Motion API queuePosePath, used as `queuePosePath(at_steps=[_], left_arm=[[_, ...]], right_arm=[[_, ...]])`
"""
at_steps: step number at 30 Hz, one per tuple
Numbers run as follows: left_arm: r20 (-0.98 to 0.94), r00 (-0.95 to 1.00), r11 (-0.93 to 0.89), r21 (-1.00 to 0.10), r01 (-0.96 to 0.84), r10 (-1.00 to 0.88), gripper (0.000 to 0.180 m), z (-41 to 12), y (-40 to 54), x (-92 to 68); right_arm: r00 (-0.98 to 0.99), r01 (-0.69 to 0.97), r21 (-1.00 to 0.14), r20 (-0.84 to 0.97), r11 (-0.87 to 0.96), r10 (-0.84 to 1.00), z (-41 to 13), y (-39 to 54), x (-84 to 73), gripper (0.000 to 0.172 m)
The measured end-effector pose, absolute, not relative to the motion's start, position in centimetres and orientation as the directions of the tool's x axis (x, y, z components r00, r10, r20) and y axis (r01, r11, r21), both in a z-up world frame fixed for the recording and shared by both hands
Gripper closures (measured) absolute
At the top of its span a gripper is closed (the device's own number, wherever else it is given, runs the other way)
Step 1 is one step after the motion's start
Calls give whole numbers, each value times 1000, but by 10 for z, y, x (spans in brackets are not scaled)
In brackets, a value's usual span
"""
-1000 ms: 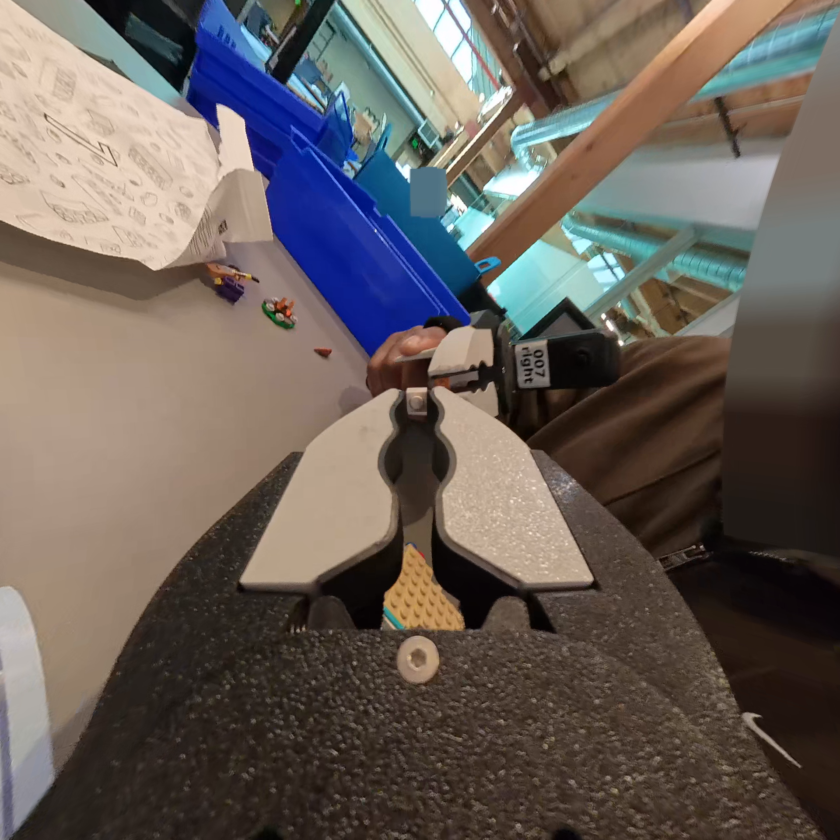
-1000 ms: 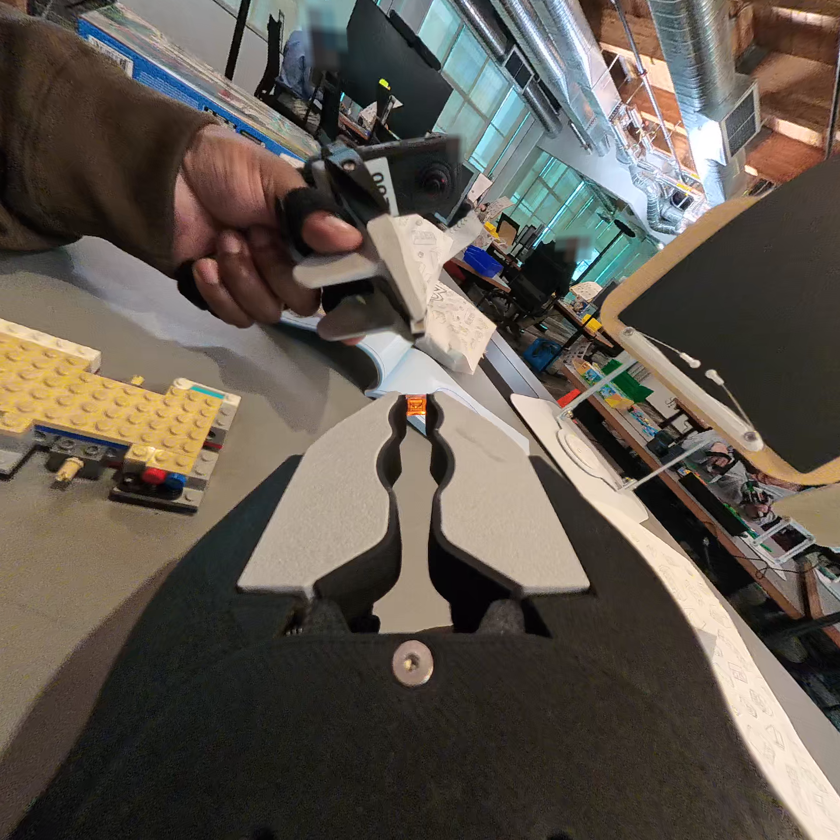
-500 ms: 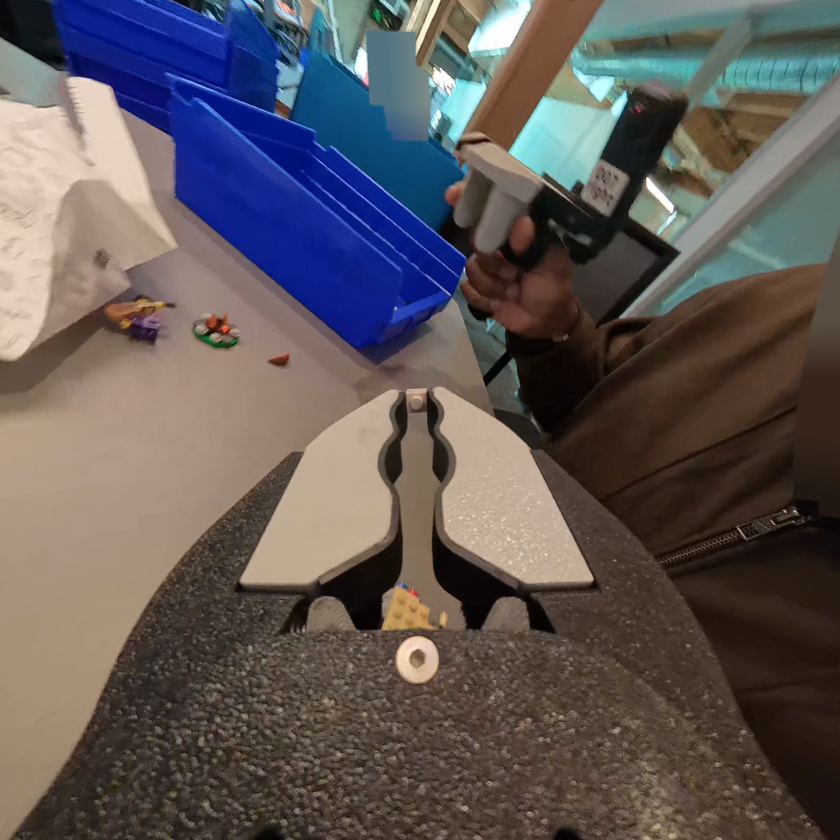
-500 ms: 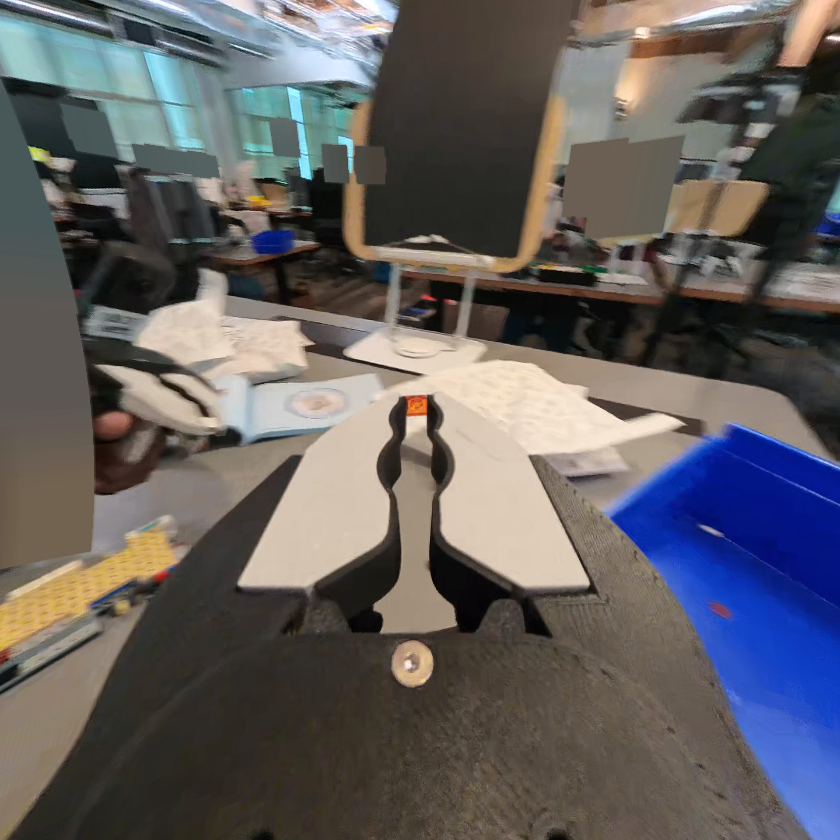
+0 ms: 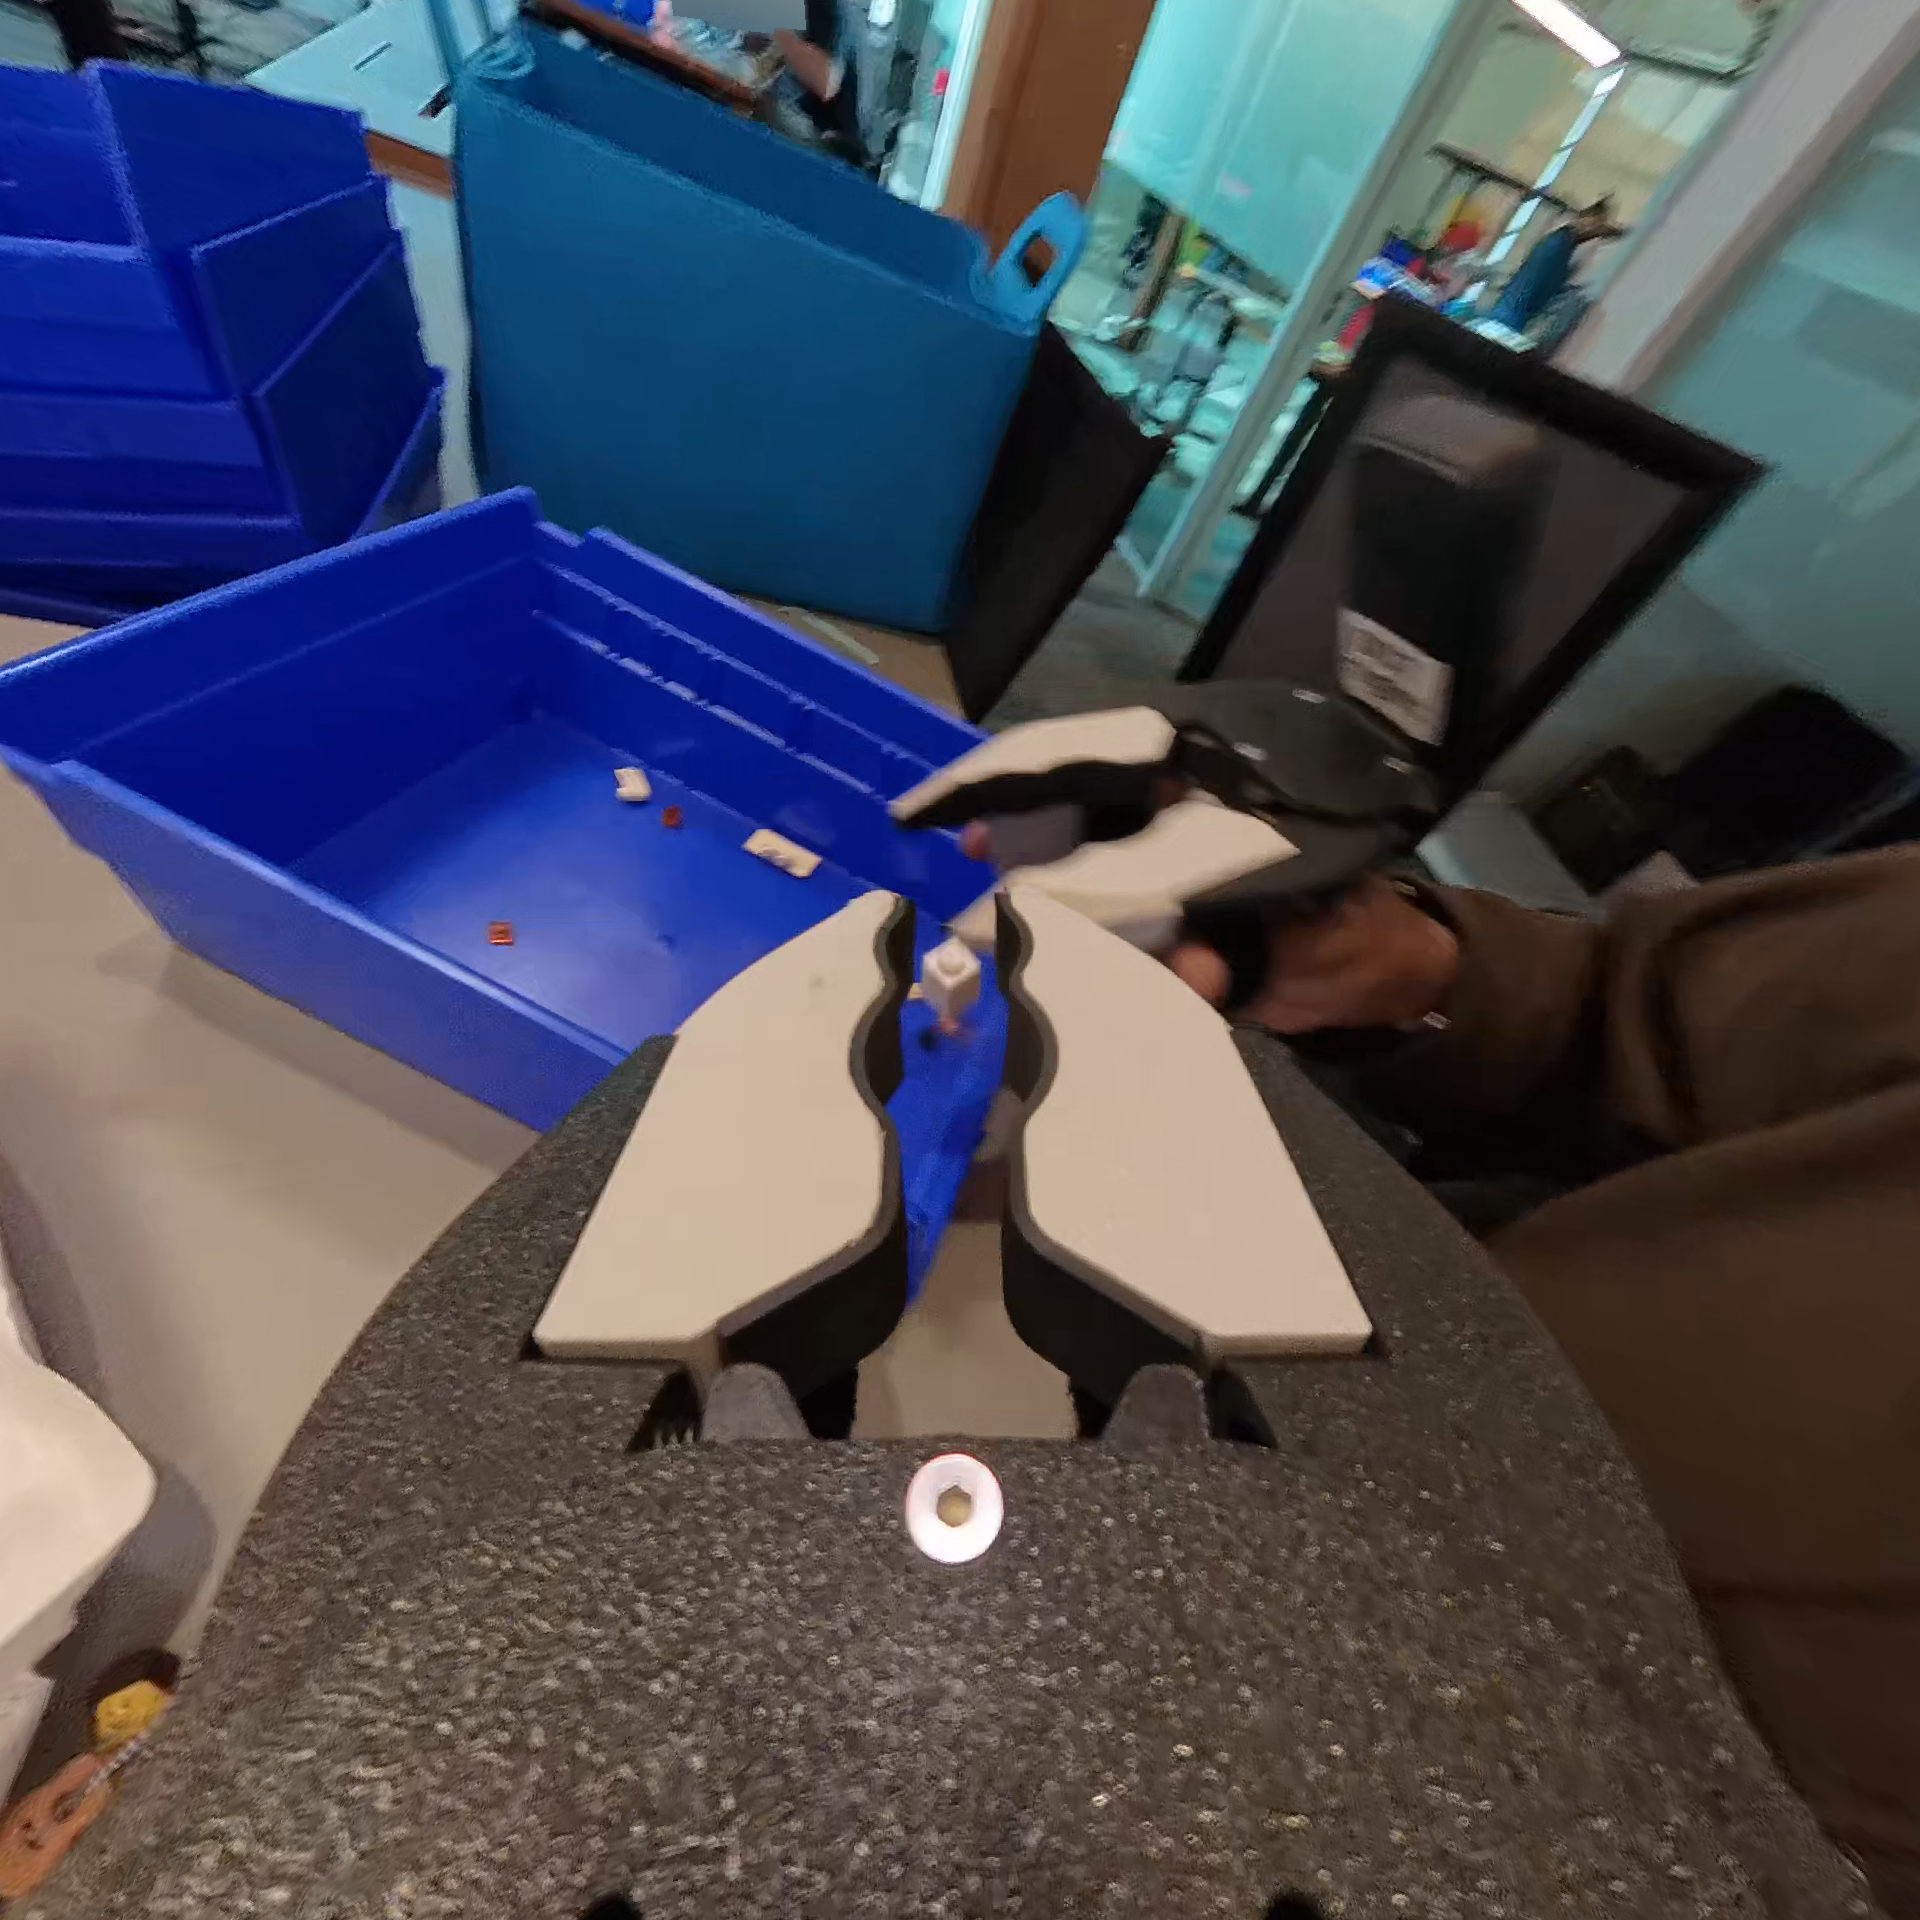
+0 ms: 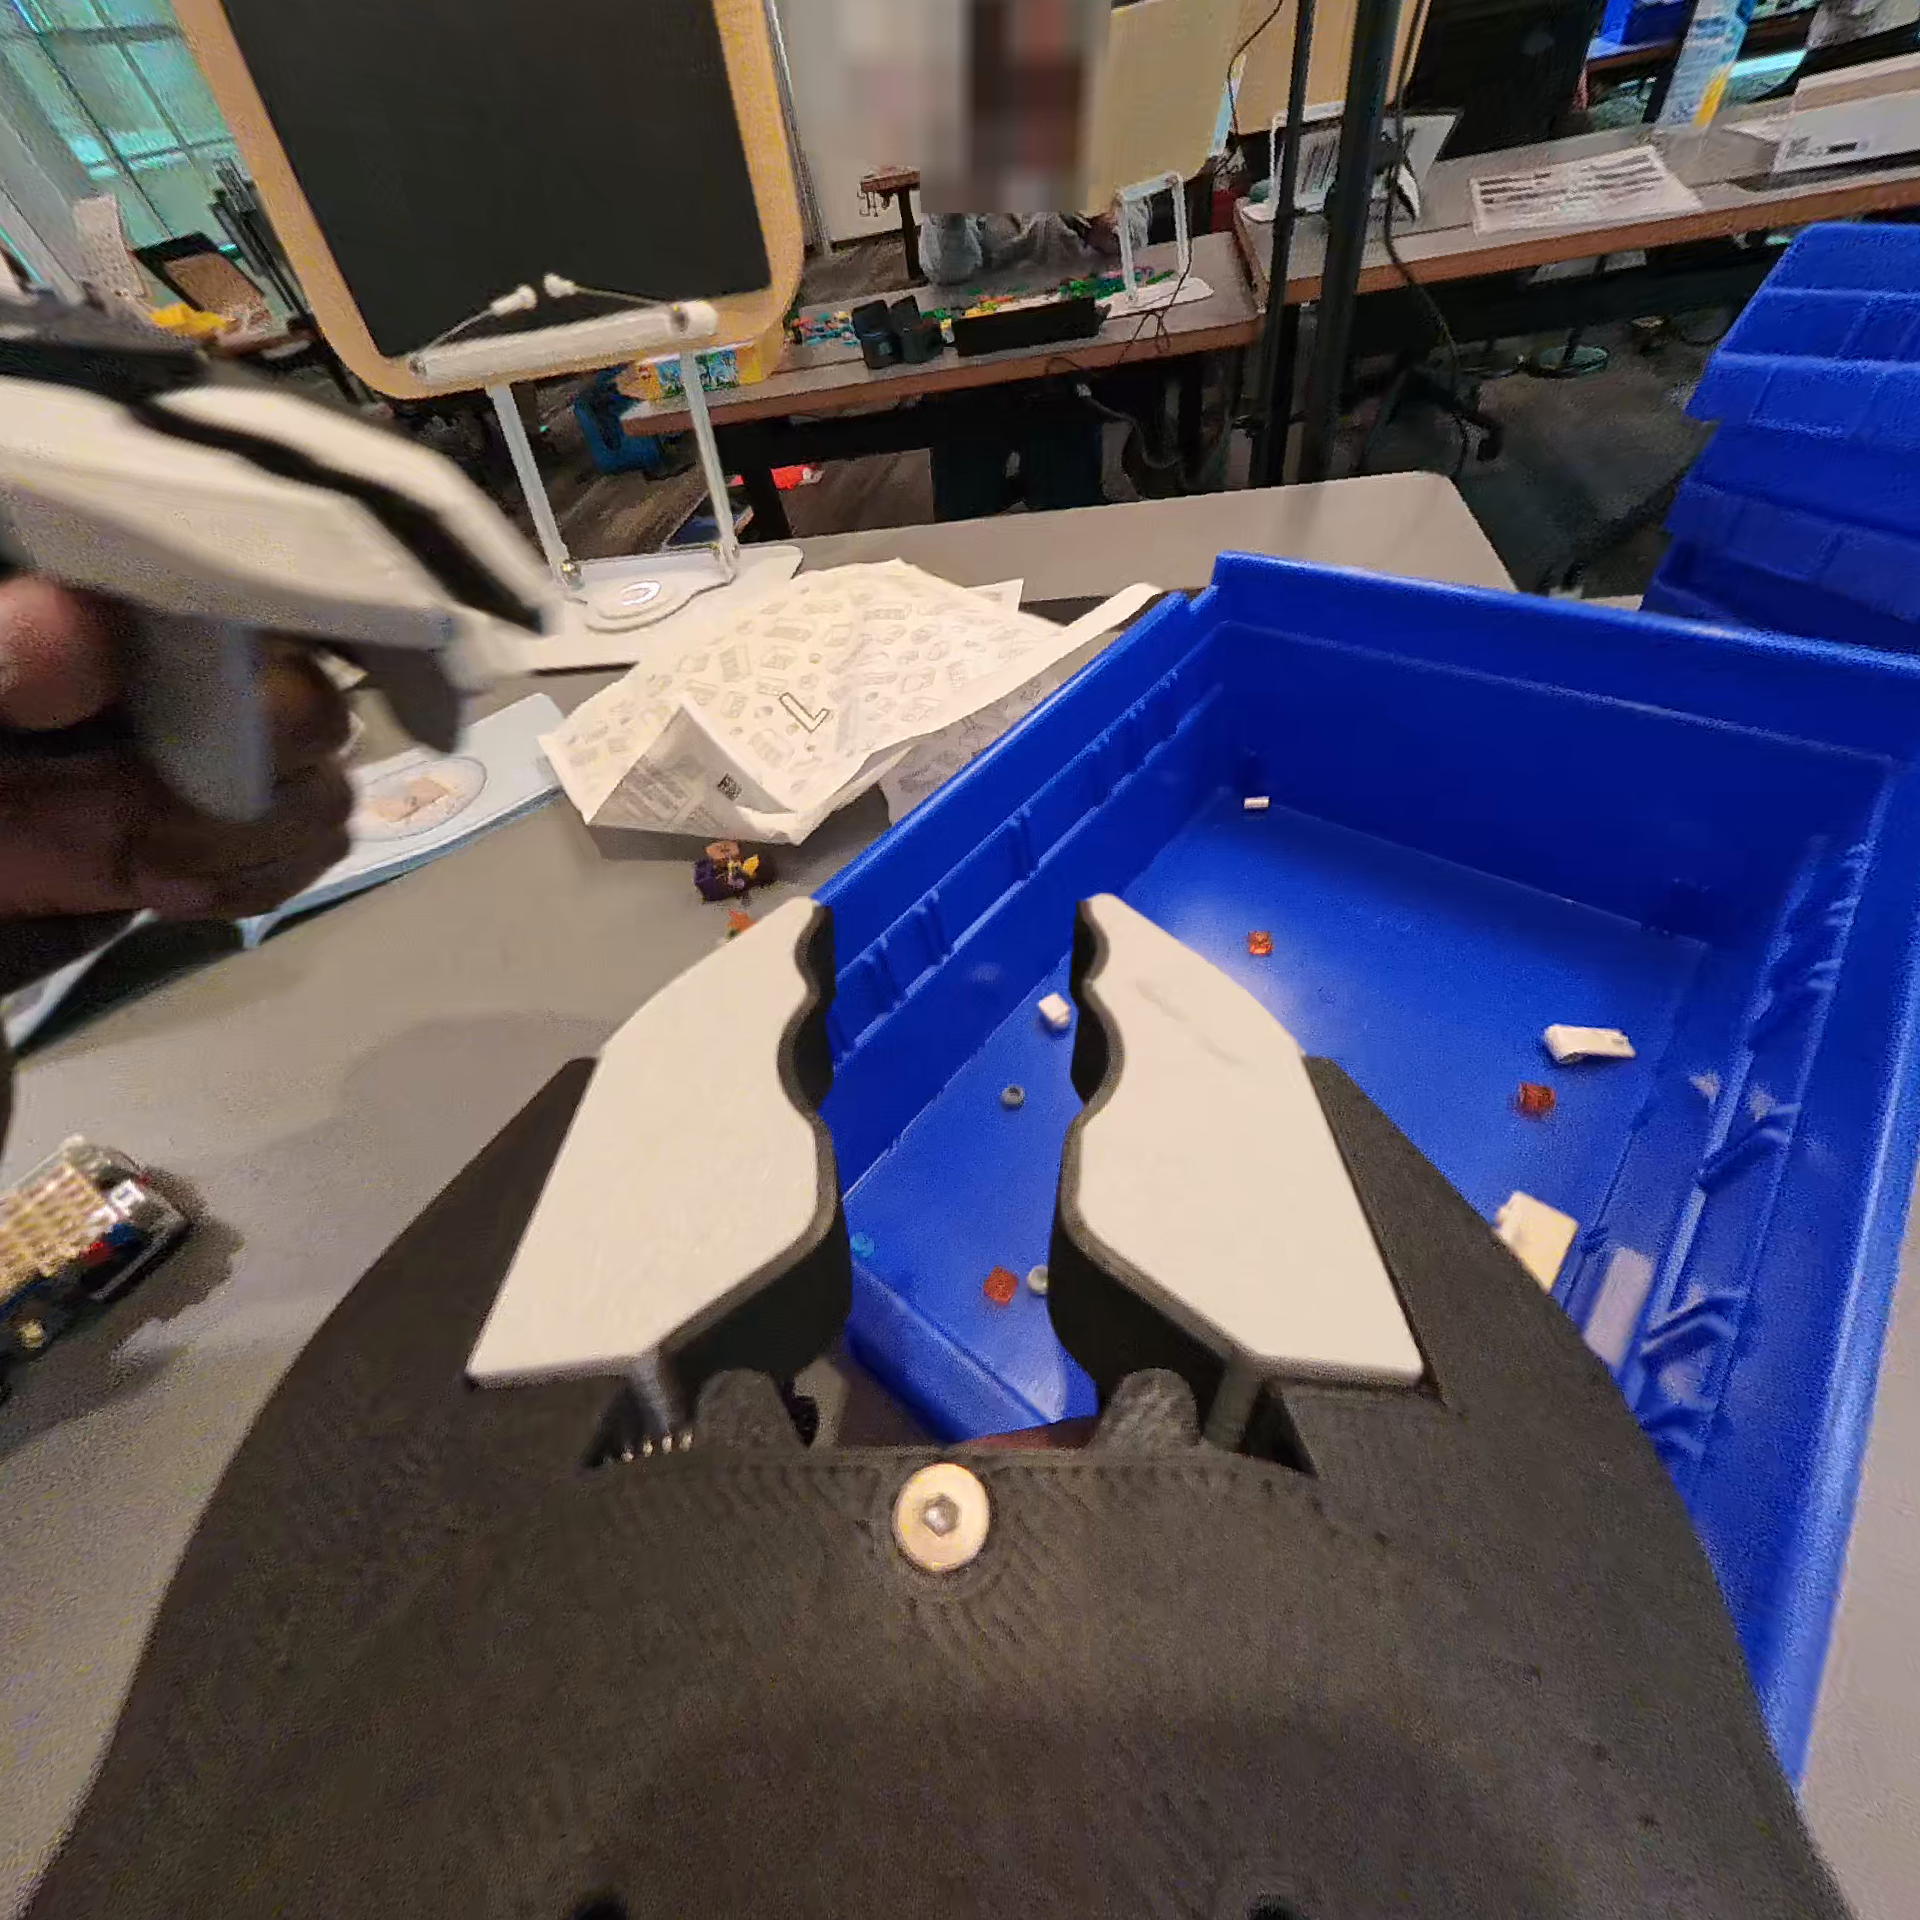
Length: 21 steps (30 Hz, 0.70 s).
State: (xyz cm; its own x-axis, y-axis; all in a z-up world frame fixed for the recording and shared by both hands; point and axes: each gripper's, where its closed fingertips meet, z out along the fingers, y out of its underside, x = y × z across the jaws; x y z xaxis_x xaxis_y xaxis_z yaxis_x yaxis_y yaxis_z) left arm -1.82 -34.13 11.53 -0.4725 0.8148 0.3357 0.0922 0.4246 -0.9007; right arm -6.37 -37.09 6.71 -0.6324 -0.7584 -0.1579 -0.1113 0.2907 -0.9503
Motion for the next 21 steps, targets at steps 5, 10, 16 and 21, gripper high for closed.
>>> queuePosePath(at_steps=[5, 10, 16, 21], left_arm=[[381, -536, 483, -873, 59, 753, 153, 92, -380, -19], [347, -569, 450, -892, 44, 745, 152, 105, -347, 36], [335, -617, 479, -875, 77, 712, 151, 78, -267, 138], [386, -656, 518, -855, 9, 648, 151, 52, -230, 185]], right_arm=[[-626, -161, -935, -151, 316, -765, 34, -348, -65, 128], [-512, -202, -953, -95, 227, -854, 45, -320, -45, 135], [-44, -392, -918, -56, 69, -997, 23, -222, 41, 137], [315, -503, -857, -58, -115, -947, -11, -153, 108, 130]])
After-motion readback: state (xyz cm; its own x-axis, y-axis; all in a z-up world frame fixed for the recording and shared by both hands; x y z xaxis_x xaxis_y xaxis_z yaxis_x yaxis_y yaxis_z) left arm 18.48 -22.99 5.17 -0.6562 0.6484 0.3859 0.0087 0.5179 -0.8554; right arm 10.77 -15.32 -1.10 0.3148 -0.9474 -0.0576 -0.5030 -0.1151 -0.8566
